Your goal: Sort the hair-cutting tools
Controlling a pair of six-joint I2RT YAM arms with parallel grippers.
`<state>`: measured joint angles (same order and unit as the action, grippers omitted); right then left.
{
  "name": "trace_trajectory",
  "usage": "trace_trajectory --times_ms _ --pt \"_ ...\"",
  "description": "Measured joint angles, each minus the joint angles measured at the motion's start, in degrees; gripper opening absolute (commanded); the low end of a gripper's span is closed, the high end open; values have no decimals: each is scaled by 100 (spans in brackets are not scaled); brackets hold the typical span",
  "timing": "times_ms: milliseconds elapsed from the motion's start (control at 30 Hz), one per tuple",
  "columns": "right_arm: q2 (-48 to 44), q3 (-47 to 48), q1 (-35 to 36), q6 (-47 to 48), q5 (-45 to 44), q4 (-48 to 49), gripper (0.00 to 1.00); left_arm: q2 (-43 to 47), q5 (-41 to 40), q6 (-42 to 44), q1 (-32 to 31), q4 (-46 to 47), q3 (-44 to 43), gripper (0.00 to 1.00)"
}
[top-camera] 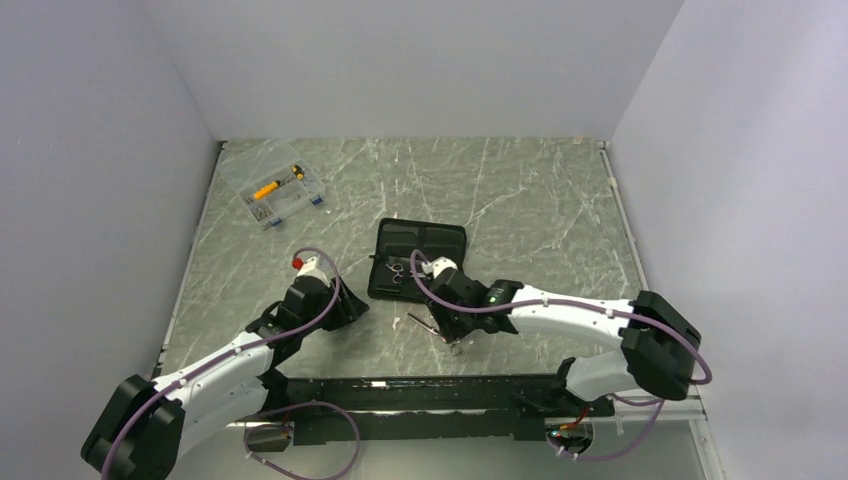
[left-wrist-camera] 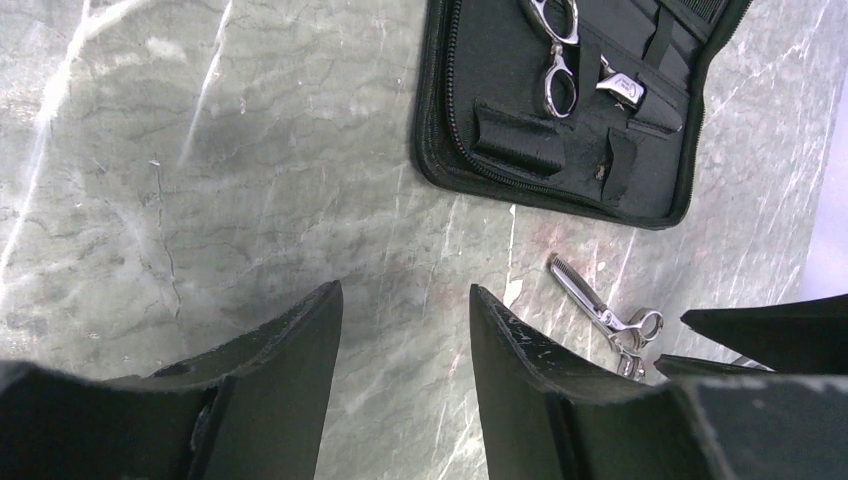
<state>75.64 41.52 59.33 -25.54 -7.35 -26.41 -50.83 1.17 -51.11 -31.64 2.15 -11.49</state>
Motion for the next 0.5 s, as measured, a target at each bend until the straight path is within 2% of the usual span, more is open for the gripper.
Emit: trace_trajectory --times_ms 233,500 --pt "911 551 57 409 146 129 43 0 2 0 0 24 2 55" --pt "1373 741 68 699 201 116 42 -4 4 2 0 61 70 55"
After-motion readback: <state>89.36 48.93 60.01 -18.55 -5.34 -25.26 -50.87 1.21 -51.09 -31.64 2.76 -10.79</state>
